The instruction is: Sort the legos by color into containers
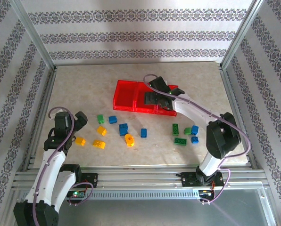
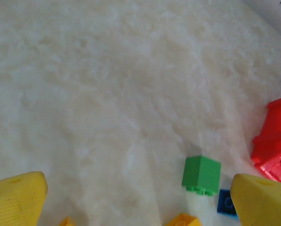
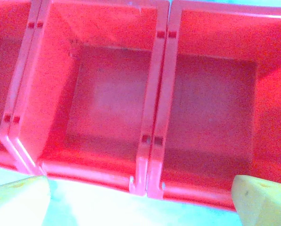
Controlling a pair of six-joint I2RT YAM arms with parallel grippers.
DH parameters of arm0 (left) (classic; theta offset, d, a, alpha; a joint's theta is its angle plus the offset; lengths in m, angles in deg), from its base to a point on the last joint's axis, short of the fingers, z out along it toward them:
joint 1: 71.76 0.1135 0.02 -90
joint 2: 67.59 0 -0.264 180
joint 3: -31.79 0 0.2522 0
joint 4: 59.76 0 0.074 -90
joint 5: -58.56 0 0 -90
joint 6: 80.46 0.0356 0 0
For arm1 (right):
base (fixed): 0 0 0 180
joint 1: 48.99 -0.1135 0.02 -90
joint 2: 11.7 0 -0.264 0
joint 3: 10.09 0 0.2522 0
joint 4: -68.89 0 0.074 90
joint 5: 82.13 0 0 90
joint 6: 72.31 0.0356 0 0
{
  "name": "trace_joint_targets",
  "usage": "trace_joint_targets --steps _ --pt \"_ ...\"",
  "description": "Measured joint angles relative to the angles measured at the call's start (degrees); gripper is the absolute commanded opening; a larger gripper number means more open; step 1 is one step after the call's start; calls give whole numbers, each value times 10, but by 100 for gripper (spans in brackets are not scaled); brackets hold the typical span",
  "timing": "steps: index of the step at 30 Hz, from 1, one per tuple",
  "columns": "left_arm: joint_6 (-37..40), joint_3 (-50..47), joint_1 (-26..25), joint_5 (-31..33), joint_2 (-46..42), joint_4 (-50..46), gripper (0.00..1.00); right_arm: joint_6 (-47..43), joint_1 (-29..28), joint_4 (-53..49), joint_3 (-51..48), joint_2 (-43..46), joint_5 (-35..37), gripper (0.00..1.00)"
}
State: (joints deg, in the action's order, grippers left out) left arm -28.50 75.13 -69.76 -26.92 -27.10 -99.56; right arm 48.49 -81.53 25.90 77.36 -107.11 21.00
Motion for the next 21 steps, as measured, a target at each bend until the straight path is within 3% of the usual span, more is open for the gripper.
trace_joint_targets --steps 12,21 --pt "-100 -20 0 2 -57 -164 99 -2 -2 45 -151 130 19 98" --pt "-148 -60 -4 -5 -11 -173 79 -6 -2 60 -181 182 37 98"
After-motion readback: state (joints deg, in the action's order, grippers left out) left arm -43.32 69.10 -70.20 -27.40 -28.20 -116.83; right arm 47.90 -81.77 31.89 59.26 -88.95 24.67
